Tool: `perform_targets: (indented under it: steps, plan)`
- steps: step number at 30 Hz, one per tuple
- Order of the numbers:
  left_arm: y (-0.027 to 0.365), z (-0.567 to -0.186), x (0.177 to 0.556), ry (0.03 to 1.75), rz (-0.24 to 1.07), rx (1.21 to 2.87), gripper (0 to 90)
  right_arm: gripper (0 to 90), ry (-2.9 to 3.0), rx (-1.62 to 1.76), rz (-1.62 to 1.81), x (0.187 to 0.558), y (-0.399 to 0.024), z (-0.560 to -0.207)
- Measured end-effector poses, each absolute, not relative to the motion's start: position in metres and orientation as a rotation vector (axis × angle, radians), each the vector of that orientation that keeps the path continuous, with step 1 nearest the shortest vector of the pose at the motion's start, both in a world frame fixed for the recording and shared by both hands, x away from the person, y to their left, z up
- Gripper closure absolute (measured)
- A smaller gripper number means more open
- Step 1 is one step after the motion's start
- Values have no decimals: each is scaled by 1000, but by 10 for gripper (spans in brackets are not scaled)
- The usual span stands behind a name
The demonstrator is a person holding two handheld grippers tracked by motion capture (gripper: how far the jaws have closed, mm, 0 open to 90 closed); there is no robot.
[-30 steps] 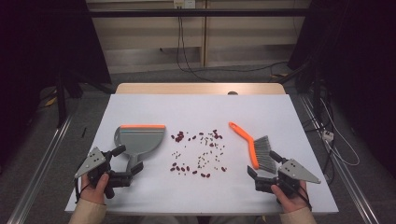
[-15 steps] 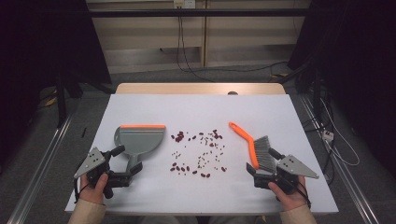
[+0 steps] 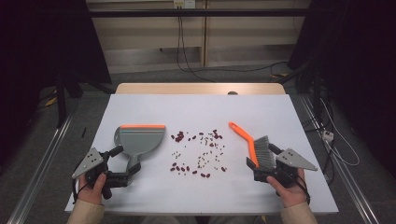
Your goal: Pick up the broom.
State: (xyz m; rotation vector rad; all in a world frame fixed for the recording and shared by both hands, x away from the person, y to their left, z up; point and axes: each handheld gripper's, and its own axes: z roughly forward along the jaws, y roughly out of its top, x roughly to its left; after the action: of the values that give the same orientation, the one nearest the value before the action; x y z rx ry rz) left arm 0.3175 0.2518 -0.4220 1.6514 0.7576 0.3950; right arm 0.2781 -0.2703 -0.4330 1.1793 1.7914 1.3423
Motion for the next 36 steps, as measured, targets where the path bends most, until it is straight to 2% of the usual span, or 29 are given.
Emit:
perform_targets:
  steps: [24, 33, 35, 36]
  plan:
    - [251, -423, 317, 758, 390, 1661, 22, 49, 1827, 1289, 1228, 330, -273, -424]
    - [252, -423, 318, 758, 387, 1655, 22, 146, 1841, 1364, 1179, 352, -275, -423]
    - [252, -423, 318, 757, 388, 1656, 22, 210, 1871, 1378, 1137, 359, -275, -424]
    - [252, -423, 318, 758, 387, 1655, 22, 210, 1871, 1378, 1137, 359, -275, -424]
